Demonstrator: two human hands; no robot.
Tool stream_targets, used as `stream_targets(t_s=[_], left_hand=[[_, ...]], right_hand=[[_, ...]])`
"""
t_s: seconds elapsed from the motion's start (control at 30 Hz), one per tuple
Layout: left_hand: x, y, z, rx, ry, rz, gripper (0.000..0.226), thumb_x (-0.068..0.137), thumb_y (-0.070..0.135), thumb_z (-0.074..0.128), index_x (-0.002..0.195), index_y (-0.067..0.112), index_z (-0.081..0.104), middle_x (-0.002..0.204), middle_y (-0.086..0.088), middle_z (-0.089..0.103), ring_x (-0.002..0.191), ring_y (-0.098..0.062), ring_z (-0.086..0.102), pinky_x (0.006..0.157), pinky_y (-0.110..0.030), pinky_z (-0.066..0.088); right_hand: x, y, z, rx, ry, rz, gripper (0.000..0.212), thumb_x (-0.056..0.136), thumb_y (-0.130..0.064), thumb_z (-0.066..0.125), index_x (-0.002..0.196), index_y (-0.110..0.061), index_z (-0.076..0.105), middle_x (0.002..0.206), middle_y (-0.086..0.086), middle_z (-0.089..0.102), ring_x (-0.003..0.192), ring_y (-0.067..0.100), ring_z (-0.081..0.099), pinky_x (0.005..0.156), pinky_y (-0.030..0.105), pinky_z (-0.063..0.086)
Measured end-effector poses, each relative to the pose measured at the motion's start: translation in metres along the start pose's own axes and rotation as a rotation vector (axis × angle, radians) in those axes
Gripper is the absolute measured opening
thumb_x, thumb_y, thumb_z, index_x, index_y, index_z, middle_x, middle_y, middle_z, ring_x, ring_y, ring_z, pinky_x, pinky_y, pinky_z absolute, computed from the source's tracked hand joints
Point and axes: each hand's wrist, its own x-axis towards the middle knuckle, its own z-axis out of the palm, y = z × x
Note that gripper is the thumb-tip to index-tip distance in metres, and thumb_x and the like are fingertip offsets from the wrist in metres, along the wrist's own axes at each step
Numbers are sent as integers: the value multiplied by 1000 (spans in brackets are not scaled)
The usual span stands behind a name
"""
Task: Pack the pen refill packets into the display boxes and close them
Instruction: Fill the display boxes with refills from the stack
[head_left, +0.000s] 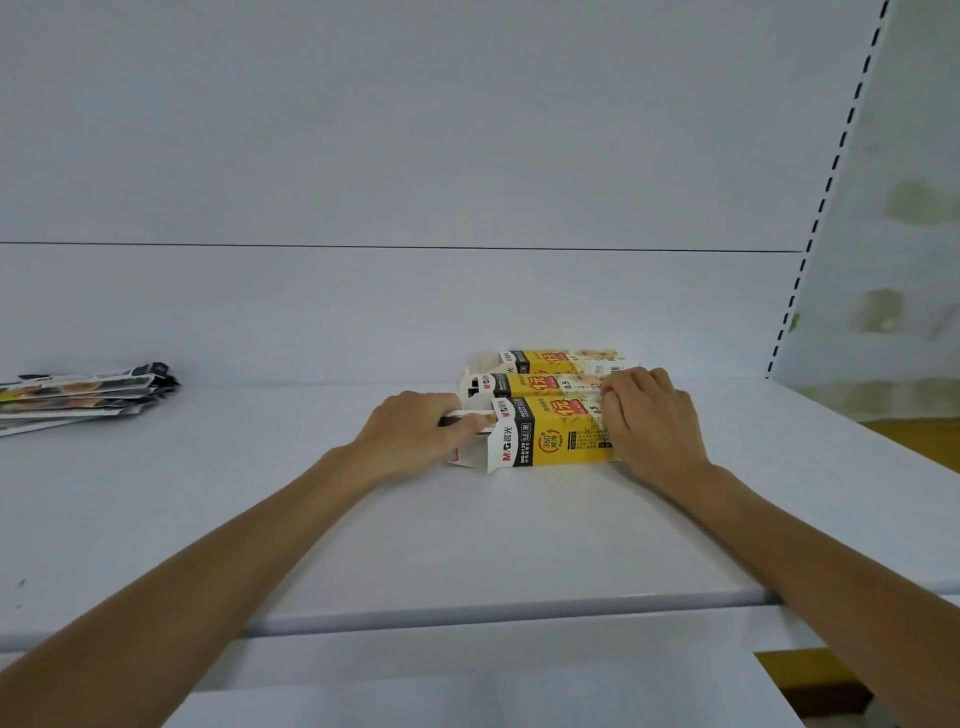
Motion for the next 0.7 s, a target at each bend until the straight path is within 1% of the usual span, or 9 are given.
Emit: stream_targets(t_s=[0.07, 0.13, 0.23, 0.3, 0.37, 0.43, 0.5, 0.63, 0.7], left_hand=[[4, 11, 7, 45, -16, 18, 38, 93, 47, 40, 81, 14, 53, 83, -2, 66, 78, -21, 56, 67, -32, 38], [2, 17, 13, 73, -49, 36, 28, 98, 37, 33, 85, 17, 47, 97, -6, 64, 83, -23, 52, 71, -32, 37], [0, 17, 12, -168, -122, -15, 26, 98, 32, 34, 91, 13, 50, 104, -8, 61, 86, -22, 50, 78, -36, 39], [0, 13, 0, -278, -83, -45, 19, 95, 28, 42, 102, 15, 54, 106, -5, 62, 92, -21, 53, 81, -36, 41], [-2, 5, -13, -165, -48, -71, 19, 93, 30, 45, 106, 21, 56, 103, 3, 60, 95, -18, 53, 77, -32, 38], [-7, -8, -23, -78, -83, -182, 20, 89, 38, 46, 98, 27, 59, 97, 7, 58, 92, -17, 52, 69, -28, 35], [-12, -17, -28, -138, -108, -293, 25, 79, 45, 47, 89, 27, 60, 91, 4, 60, 86, -17, 53, 65, -28, 34], [-17, -19, -26, -364, -63, -349, 11, 85, 19, 58, 83, 13, 67, 74, 0, 64, 64, -10, 52, 57, -22, 34], [-19, -16, -23, -467, -30, -334, 11, 85, 11, 57, 82, 11, 68, 74, -2, 64, 66, -12, 53, 59, -20, 38]], right_hand=[[0, 0, -1, 3, 1, -10, 68, 79, -42, 4, 97, -7, 59, 98, 8, 61, 88, 26, 49, 67, 35, 37], [0, -1, -2, 2, -6, -15, 69, 78, -42, 3, 99, -7, 59, 101, 8, 60, 88, 26, 49, 68, 36, 38], [-2, -1, -2, -18, -11, -20, 66, 79, -40, 5, 97, -6, 58, 98, 9, 60, 85, 26, 49, 67, 35, 37], [-2, 0, -1, -43, -9, -27, 61, 81, -38, 7, 93, -5, 58, 92, 10, 59, 81, 27, 49, 63, 35, 37], [-2, 1, 0, -57, 21, -43, 51, 84, -32, 15, 88, -4, 58, 87, 12, 58, 75, 29, 50, 58, 35, 38], [-3, 2, 0, -59, 56, -61, 36, 86, -21, 29, 81, -1, 58, 83, 15, 58, 70, 31, 52, 53, 35, 41], [-2, 3, 1, -75, 38, -75, 34, 86, -20, 30, 81, -1, 58, 85, 14, 58, 73, 31, 52, 53, 35, 40], [-2, 5, 0, -44, 39, -63, 28, 91, -18, 36, 88, -1, 57, 92, 15, 57, 80, 31, 52, 61, 38, 41], [-3, 4, 1, -40, 38, -68, 30, 90, -20, 34, 88, -1, 57, 91, 14, 57, 79, 31, 51, 61, 37, 39]])
